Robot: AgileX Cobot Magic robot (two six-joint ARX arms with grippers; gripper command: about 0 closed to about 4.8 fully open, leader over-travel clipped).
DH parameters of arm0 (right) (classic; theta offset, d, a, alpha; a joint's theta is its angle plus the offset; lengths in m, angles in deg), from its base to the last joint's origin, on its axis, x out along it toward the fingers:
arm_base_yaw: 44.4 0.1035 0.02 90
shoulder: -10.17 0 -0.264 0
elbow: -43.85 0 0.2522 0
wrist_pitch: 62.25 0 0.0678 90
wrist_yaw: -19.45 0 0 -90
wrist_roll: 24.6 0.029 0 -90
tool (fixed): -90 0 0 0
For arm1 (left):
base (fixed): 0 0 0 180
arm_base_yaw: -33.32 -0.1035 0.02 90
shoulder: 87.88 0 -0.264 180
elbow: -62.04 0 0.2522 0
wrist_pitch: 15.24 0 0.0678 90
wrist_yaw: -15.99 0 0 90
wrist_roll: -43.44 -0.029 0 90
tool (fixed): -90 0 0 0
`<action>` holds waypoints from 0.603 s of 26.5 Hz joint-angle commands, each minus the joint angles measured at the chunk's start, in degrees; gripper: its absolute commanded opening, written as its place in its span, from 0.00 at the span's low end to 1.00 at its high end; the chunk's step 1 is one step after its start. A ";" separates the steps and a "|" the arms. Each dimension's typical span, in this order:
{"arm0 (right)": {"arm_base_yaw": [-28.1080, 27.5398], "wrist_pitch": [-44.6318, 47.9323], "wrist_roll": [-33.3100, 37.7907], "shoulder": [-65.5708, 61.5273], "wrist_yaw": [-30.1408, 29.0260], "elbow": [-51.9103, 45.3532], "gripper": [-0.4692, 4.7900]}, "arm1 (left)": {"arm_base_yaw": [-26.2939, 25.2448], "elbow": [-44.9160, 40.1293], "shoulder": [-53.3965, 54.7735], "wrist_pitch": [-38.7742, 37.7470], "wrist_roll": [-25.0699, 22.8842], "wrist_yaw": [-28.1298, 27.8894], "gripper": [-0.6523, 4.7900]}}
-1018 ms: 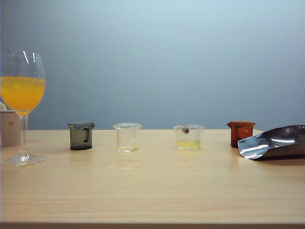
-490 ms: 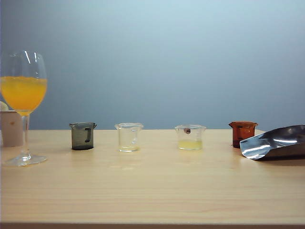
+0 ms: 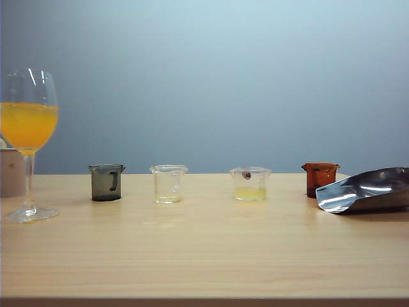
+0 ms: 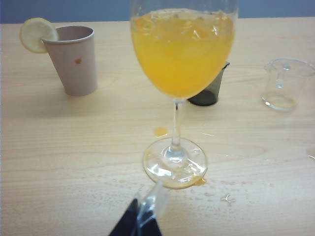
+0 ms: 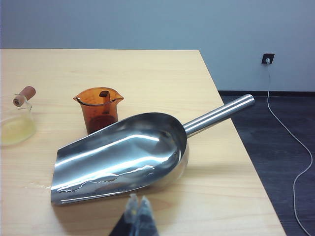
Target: Pick up the second measuring cup from the left, pour the orange juice inside into the goblet, and finally put the measuring cup back in its original place.
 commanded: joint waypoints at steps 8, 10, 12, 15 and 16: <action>-0.07 -5.81 0.13 7.23 0.07 0.22 0.09 | -0.07 -0.11 0.07 0.28 0.17 0.26 0.11; -0.07 -7.45 0.13 10.08 0.09 0.24 0.09 | -0.07 -0.11 0.02 0.28 0.15 0.26 0.11; -0.07 -8.90 0.13 13.00 0.09 0.24 0.09 | -0.04 -0.11 0.02 0.26 0.17 0.24 0.12; -0.13 -9.77 0.13 17.03 0.07 0.24 0.09 | -0.09 -0.11 0.02 0.26 0.17 0.26 0.12; -0.13 -10.12 0.11 18.49 0.07 0.22 0.09 | -0.09 -0.11 0.02 0.26 0.17 0.26 0.11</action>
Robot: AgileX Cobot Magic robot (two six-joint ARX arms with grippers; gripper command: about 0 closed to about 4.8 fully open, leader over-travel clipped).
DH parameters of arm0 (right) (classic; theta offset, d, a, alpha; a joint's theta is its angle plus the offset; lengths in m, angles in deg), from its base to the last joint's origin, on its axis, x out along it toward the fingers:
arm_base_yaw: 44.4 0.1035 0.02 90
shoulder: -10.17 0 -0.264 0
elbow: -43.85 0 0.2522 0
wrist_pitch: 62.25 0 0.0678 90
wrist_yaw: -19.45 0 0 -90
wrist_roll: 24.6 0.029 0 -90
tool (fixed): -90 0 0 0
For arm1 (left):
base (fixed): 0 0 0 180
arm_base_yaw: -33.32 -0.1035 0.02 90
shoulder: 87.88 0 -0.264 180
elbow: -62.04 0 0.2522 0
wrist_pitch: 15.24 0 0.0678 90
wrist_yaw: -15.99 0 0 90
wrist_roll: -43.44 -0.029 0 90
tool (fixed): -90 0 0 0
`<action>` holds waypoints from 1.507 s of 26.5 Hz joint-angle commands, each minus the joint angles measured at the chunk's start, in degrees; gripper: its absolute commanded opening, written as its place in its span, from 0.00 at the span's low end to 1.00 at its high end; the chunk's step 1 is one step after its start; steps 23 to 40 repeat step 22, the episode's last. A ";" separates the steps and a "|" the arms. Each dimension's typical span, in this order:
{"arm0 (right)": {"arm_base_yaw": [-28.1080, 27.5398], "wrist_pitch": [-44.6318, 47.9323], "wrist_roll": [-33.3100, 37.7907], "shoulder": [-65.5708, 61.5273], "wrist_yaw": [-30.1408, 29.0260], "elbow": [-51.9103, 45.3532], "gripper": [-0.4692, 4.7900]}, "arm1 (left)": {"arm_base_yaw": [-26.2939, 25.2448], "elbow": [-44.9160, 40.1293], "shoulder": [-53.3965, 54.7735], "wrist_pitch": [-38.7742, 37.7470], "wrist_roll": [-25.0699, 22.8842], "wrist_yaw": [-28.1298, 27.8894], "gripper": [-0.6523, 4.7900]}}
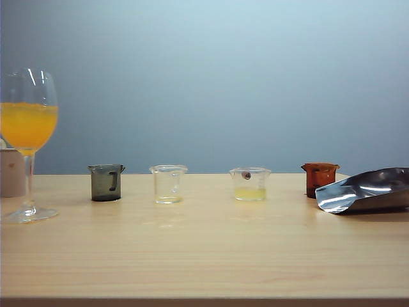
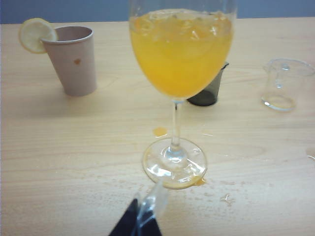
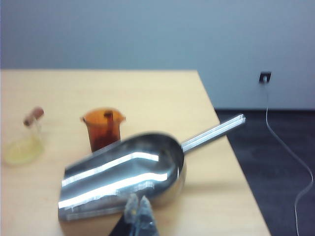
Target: Pick up the second measuring cup from the left, pour the orange juice inside into the goblet, and finally put the measuring cup back in its original place.
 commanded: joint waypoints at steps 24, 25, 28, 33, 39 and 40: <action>-0.26 -11.32 0.09 9.97 -0.04 -0.33 0.09 | -0.07 -0.11 0.02 0.24 0.17 0.24 0.12; -0.26 -11.32 0.09 9.97 -0.04 -0.33 0.09 | -0.07 -0.11 0.02 0.24 0.17 0.24 0.12; -0.26 -11.32 0.09 9.97 -0.04 -0.33 0.09 | -0.07 -0.11 0.02 0.24 0.17 0.24 0.12; -0.26 -11.32 0.09 9.97 -0.04 -0.33 0.09 | -0.07 -0.11 0.02 0.24 0.17 0.24 0.12; -0.26 -11.32 0.09 9.97 -0.04 -0.33 0.09 | -0.07 -0.11 0.02 0.24 0.17 0.24 0.12; -0.26 -11.32 0.09 9.97 -0.04 -0.33 0.09 | -0.07 -0.11 0.02 0.24 0.17 0.24 0.12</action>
